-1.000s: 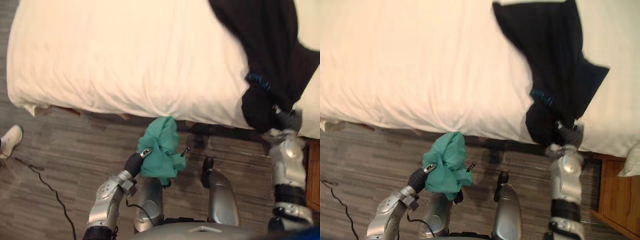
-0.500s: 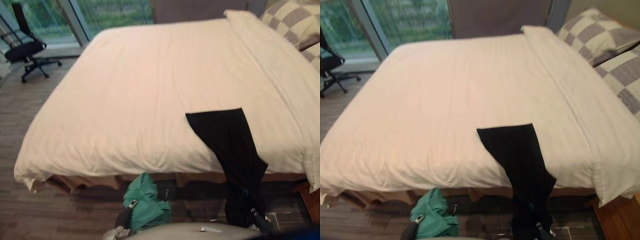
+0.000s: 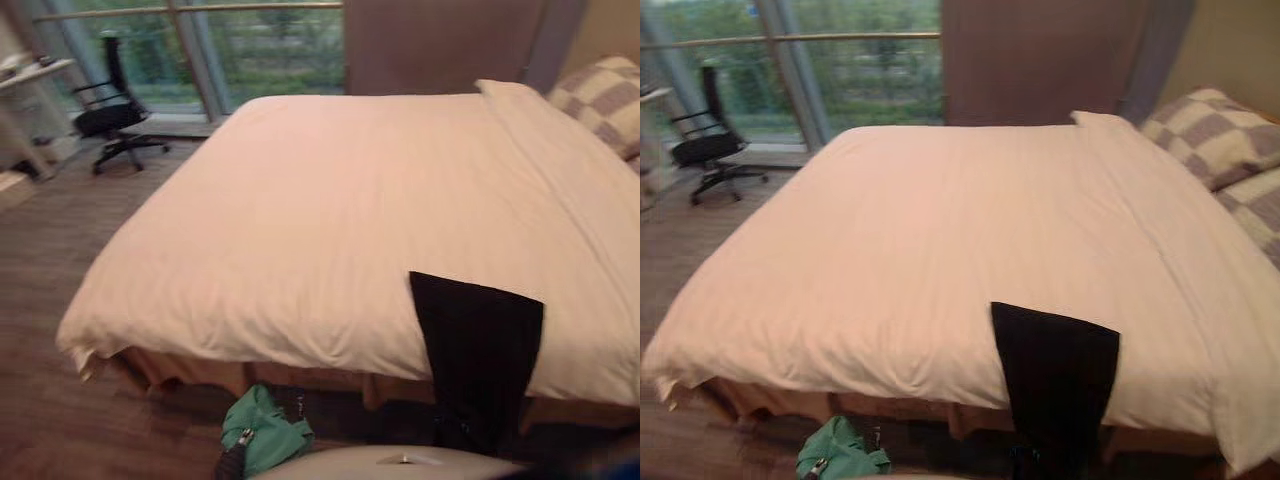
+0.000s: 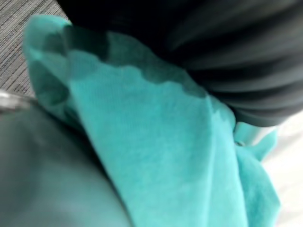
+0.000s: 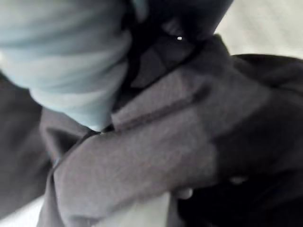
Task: Tidy the bed and pick cloth on bed and put in laundry
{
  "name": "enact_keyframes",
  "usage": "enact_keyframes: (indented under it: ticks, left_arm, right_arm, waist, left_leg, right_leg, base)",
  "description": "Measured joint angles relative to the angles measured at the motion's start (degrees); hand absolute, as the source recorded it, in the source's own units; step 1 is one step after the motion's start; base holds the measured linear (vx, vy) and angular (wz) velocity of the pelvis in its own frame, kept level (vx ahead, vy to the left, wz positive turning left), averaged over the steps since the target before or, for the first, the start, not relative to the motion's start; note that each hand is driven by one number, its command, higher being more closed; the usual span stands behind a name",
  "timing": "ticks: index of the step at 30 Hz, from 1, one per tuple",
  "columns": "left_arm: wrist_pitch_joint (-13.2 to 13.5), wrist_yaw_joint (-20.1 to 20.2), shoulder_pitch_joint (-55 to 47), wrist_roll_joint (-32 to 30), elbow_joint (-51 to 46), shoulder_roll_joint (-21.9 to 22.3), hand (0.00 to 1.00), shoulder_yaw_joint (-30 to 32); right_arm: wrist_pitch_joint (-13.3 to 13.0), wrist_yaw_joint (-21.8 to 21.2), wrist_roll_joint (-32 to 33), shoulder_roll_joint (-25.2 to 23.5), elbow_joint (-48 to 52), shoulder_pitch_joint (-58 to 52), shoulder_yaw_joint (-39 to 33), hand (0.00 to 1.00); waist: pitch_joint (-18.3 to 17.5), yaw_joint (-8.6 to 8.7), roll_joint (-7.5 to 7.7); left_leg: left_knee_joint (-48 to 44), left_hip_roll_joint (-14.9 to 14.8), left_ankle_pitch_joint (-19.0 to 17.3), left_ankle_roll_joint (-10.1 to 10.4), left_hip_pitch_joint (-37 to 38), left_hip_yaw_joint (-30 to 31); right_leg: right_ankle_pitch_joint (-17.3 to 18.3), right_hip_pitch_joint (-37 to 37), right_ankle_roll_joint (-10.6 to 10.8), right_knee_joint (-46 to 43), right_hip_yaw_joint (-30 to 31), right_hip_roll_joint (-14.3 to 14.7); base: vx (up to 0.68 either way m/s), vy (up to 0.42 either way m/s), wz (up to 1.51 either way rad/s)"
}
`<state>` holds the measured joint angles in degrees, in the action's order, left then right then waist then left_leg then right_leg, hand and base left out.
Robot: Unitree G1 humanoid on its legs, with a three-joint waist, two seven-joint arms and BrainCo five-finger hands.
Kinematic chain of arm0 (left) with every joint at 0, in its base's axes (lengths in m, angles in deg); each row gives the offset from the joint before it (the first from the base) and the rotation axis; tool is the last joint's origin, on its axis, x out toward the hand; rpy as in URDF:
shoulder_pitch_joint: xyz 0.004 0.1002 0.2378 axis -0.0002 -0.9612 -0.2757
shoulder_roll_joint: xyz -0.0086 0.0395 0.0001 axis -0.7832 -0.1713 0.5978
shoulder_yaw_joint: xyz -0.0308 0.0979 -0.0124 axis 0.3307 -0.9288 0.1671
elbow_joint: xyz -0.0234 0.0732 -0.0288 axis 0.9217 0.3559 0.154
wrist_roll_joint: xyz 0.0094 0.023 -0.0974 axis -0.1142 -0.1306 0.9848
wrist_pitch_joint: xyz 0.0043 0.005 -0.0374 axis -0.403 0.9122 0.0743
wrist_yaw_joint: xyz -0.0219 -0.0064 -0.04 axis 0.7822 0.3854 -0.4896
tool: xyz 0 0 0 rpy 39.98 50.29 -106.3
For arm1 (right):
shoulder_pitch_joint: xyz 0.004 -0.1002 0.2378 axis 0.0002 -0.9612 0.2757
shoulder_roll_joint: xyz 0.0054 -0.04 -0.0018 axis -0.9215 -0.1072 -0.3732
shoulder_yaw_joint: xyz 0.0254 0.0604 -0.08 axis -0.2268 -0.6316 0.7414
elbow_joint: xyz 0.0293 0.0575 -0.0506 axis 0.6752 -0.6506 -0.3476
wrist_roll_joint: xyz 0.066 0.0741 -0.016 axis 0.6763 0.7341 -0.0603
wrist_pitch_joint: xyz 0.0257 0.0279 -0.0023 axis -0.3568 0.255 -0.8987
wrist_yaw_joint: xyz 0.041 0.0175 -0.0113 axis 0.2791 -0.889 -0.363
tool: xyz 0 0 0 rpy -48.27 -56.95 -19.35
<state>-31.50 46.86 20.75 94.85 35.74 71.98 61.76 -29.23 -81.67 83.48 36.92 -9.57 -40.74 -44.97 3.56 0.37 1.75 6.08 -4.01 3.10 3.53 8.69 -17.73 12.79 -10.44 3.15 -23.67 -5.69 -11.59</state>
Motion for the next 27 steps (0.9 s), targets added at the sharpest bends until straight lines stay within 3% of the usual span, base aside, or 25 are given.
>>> enact_keyframes:
  ticks: [4, 7, 8, 9, 10, 11, 12, 13, 14, 15, 16, 17, 18, 19, 23, 27]
  left_arm:
    - [-1.72, -1.05, -0.41, 7.34, -1.74, -0.42, 1.00, -1.72]
    - [-3.79, -4.73, 0.21, 10.61, -2.12, -1.68, 1.00, -4.18]
    - [-3.89, -5.32, 0.58, 10.47, -2.43, -1.93, 1.00, -4.60]
    - [-3.94, -5.75, 1.22, 9.72, -3.39, -1.98, 1.00, -4.69]
    - [-3.89, -6.56, 2.50, 9.08, -4.03, -1.22, 1.00, -4.67]
    - [-3.80, -7.78, 4.03, 7.91, -3.85, 0.43, 1.00, -4.54]
    - [-3.83, -8.24, 4.60, 7.48, -3.83, 1.32, 1.00, -4.61]
    - [-3.89, -9.06, 5.63, 7.48, -4.20, 1.02, 1.00, -4.47]
    - [-4.22, -9.92, 7.07, 7.34, -2.75, 0.55, 1.00, -4.59]
    - [-4.79, -10.14, 7.14, 7.21, -2.22, 0.27, 1.00, -4.77]
    - [-5.12, -10.38, 7.00, 6.92, -1.39, 0.46, 1.00, -4.72]
    - [-5.45, -10.46, 7.17, 6.77, -0.45, 0.24, 1.00, -5.10]
    - [-5.60, -10.46, 7.38, 6.33, 0.23, 0.27, 1.00, -5.24]
    - [-6.40, -10.45, 8.76, 5.54, 0.99, 0.33, 1.00, -5.05]
    - [-7.90, -9.98, 9.73, 4.79, 2.52, -1.86, 1.00, -8.01]
    - [-7.86, -9.12, 10.13, 4.87, 3.21, -2.96, 1.00, -10.06]
  right_arm:
    - [-4.40, -2.96, -7.97, 1.98, 0.07, 2.71, 6.62, 1.00]
    - [-4.68, -4.40, -9.37, 1.96, -1.44, 5.42, 7.36, 1.00]
    - [-4.67, -4.33, -9.31, 1.92, -2.13, 5.80, 7.11, 1.00]
    - [-4.38, -4.10, -9.06, 1.72, -2.66, 6.14, 6.51, 1.00]
    - [-4.17, -4.06, -8.51, 2.18, -2.83, 6.94, 4.27, 1.00]
    - [-4.21, -3.70, -7.71, 3.57, -3.18, 8.53, 2.15, 1.00]
    - [-4.22, -3.49, -7.05, 4.14, -3.94, 9.70, 1.94, 1.00]
    - [-4.26, -3.04, -6.55, 4.75, -5.18, 10.59, 1.67, 1.00]
    - [-4.24, -2.66, -6.29, 5.26, -6.71, 10.97, 0.30, 1.00]
    - [-4.13, -2.56, -6.31, 5.29, -7.51, 11.55, -0.16, 1.00]
    - [-4.12, -2.64, -6.31, 5.24, -8.09, 11.45, -0.01, 1.00]
    - [-4.09, -2.65, -6.40, 5.23, -8.79, 11.47, 0.38, 1.00]
    - [-3.94, -2.61, -6.55, 5.27, -9.07, 11.45, 0.27, 1.00]
    - [-3.24, -2.24, -7.04, 5.27, -9.70, 11.68, -0.99, 1.00]
    - [-2.83, -2.01, -8.26, 2.82, -10.76, 13.40, -3.82, 1.00]
    - [-2.44, -1.38, -7.74, 2.14, -10.75, 13.18, -5.38, 1.00]
  waist:
    - [-0.48, -1.70, 0.96]
    - [-0.62, -2.56, 1.61]
    - [-0.54, -2.82, 1.74]
    - [-0.54, -2.80, 2.21]
    - [1.37, -2.23, 0.61]
    - [2.72, -0.77, -1.29]
    - [3.42, -0.45, -2.18]
    - [4.50, -0.37, 0.40]
    - [4.27, -1.22, 0.47]
    - [3.83, -1.11, 0.75]
    - [3.76, -0.86, 0.97]
    - [3.73, 0.08, 0.11]
    - [3.77, 0.26, -0.60]
    - [4.35, -0.09, -1.10]
    - [4.80, 0.02, 0.19]
    - [4.81, 0.01, 0.05]
  left_leg:
    - [-0.05, 1.82, 2.27, -2.35, -4.01, 4.71]
    - [-0.10, 4.45, 5.31, -3.95, -6.95, 10.46]
    - [-0.13, 5.26, 6.33, -5.13, -8.20, 10.81]
    - [-0.45, 6.70, 8.73, -8.20, -9.51, 10.15]
    - [-0.50, 7.93, 12.64, -12.28, -11.15, 8.64]
    - [-0.50, 8.08, 16.68, -12.74, -12.68, 9.49]
    - [-0.45, 8.85, 18.84, -11.73, -13.57, 10.24]
    - [-2.76, 11.22, 13.76, -10.49, -14.75, 5.93]
    - [-12.98, 9.24, 1.70, -11.42, -15.34, -3.49]
    - [-17.90, 8.07, -2.38, -11.35, -15.22, -6.30]
    - [-24.11, 5.50, -7.76, -9.48, -14.22, -9.09]
    - [-24.07, 2.00, -9.31, -6.90, -12.31, -9.73]
    - [-22.42, 0.27, -9.95, -5.46, -11.01, -8.77]
    - [-19.18, 1.67, -9.24, -5.73, -10.71, -6.92]
    - [-9.87, 6.89, -5.00, -7.87, -6.97, -1.59]
    - [-4.07, 8.43, -2.24, -8.26, -4.16, 3.33]
  right_leg:
    - [-0.01, 0.12, -0.01, -1.04, -1.57, -0.70]
    - [-0.13, -0.19, 0.19, -2.62, -7.74, -2.28]
    - [-0.19, -0.23, 0.28, -3.58, -9.90, -2.89]
    - [-0.84, -0.07, 0.30, -5.15, -13.26, -3.60]
    - [-0.66, 1.17, -0.56, -8.86, -15.87, -3.28]
    - [6.05, 1.52, -0.31, -4.20, -16.97, 0.98]
    - [5.92, 1.63, -0.97, 1.47, -17.62, 2.24]
    - [2.91, 1.61, -1.06, 9.11, -21.28, -0.99]
    - [4.52, -0.91, 1.82, 10.43, -25.70, -2.94]
    - [4.24, -1.65, 1.93, 10.75, -28.37, -4.21]
    - [3.36, -3.07, 3.43, 11.76, -31.14, -5.36]
    - [2.58, -3.75, 4.25, 12.37, -33.91, -5.29]
    - [2.53, -3.70, 4.48, 12.09, -35.46, -5.19]
    - [2.08, -3.80, 4.88, 10.82, -36.89, -5.76]
    - [-3.39, -6.27, 5.49, 10.18, -41.81, -7.53]
    - [-6.79, -6.94, 4.73, 5.10, -43.57, -8.86]
  base:
    - [0.08, -0.076, 0.90]
    - [0.11, -0.070, 1.24]
    - [0.09, -0.038, 1.40]
    - [0.10, -0.016, 2.17]
    - [0.03, 0.024, 3.06]
    - [-0.03, 0.038, 2.95]
    - [-0.13, 0.030, 2.62]
    - [-0.06, -0.004, 2.02]
    - [0.01, -0.023, 1.81]
    - [0.03, -0.007, 1.51]
    - [-0.01, 0.043, 1.55]
    - [-0.05, 0.082, 1.52]
    - [-0.02, 0.150, 1.37]
    - [0.03, 0.185, 1.01]
    - [0.05, 0.150, 0.78]
    - [0.05, 0.060, 0.74]
